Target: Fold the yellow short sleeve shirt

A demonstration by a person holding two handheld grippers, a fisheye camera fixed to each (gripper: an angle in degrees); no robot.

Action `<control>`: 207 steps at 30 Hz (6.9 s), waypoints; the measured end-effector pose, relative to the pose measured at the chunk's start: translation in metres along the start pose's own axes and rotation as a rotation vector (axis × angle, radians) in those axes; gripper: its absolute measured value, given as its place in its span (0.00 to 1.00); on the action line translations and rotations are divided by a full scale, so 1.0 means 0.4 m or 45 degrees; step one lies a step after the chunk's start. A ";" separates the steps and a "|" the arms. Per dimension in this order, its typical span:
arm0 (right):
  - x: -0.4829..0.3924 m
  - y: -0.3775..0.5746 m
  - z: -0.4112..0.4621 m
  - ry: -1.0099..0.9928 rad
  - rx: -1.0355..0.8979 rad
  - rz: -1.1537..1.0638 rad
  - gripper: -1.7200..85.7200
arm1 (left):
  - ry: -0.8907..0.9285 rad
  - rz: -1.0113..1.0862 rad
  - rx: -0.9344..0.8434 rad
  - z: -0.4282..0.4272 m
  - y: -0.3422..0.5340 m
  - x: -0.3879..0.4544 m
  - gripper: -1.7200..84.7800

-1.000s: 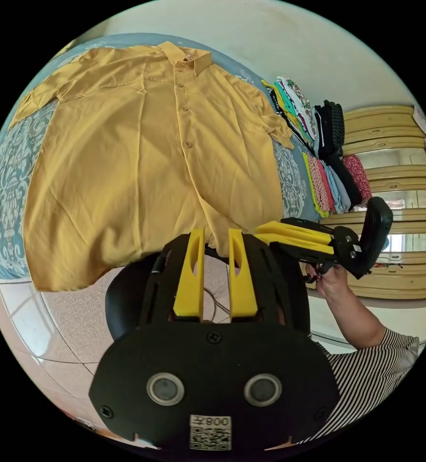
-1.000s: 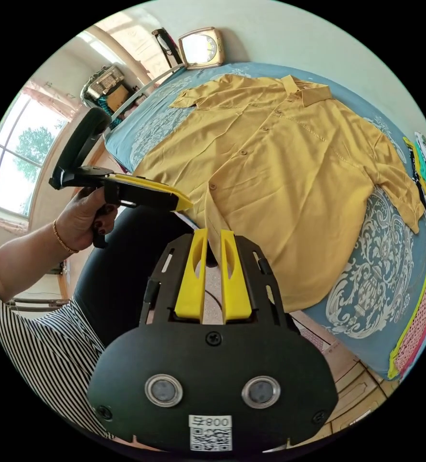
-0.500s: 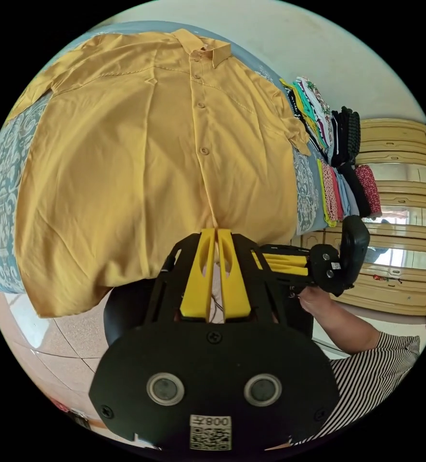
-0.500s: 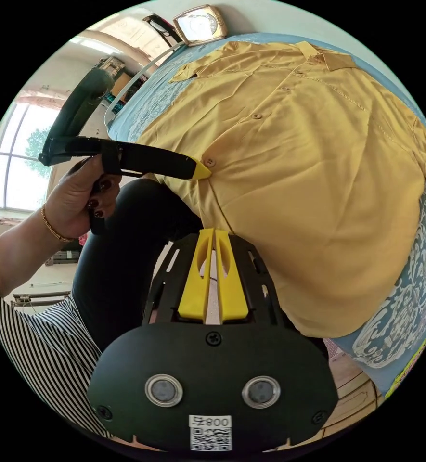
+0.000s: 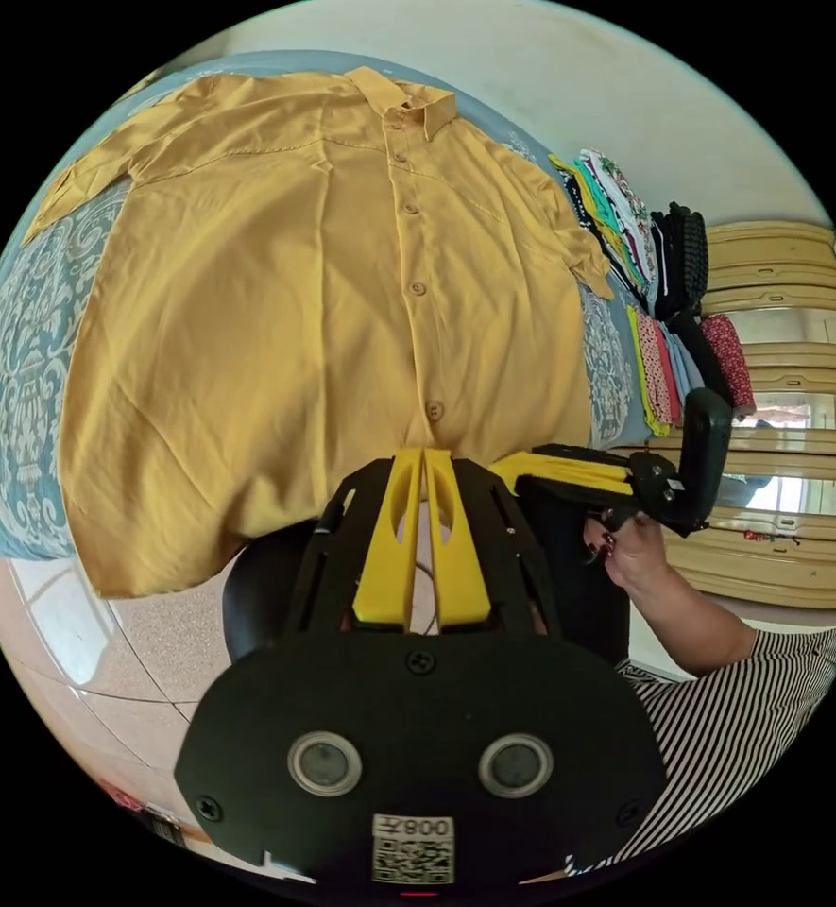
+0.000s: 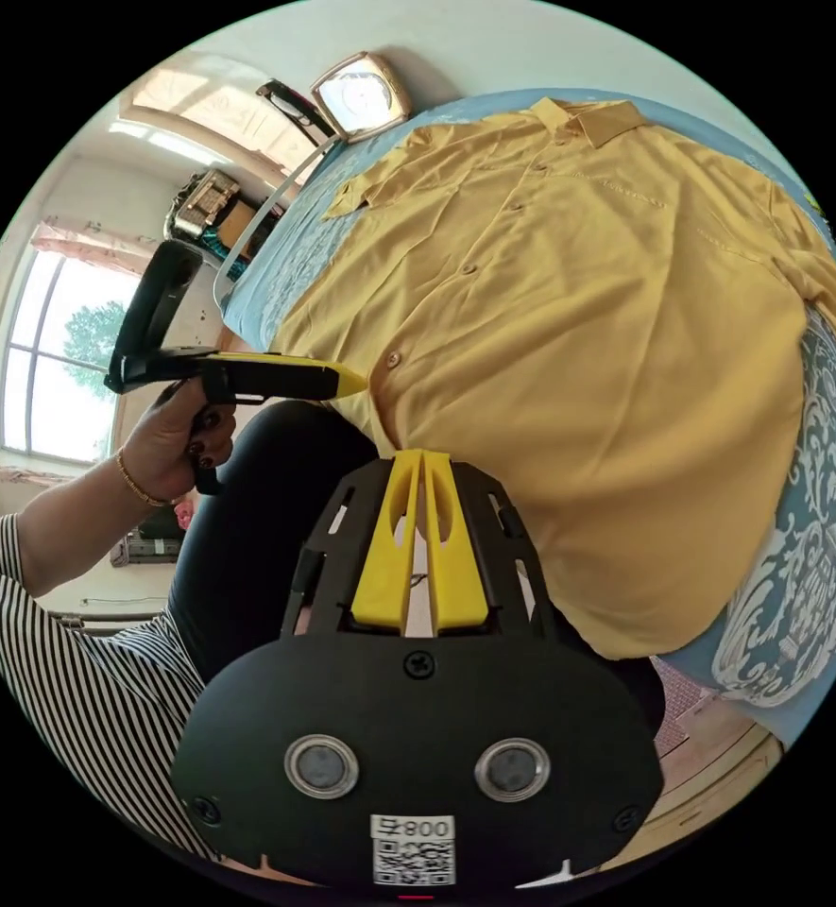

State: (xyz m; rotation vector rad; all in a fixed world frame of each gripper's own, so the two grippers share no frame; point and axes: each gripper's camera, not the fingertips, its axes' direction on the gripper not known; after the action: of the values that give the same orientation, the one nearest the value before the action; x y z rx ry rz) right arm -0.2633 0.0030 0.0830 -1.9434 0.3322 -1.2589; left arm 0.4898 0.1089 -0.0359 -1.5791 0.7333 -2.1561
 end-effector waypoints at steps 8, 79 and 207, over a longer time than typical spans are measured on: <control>0.031 0.011 0.270 -0.154 -0.289 -0.085 0.02 | -0.130 0.089 -0.053 0.030 -0.093 0.042 0.03; 1.228 -0.972 0.477 0.656 0.327 0.169 0.02 | -0.496 0.365 0.370 0.011 -1.527 -0.193 0.02; 1.339 0.540 -0.292 0.163 0.898 0.875 0.08 | -0.375 0.158 0.227 -0.601 -0.690 0.302 0.03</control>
State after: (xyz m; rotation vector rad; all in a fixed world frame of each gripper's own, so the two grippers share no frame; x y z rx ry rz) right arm -0.0690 -0.5087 0.3008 -1.0178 0.4868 -0.8675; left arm 0.2270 0.3056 0.1654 -1.6602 0.5154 -1.7949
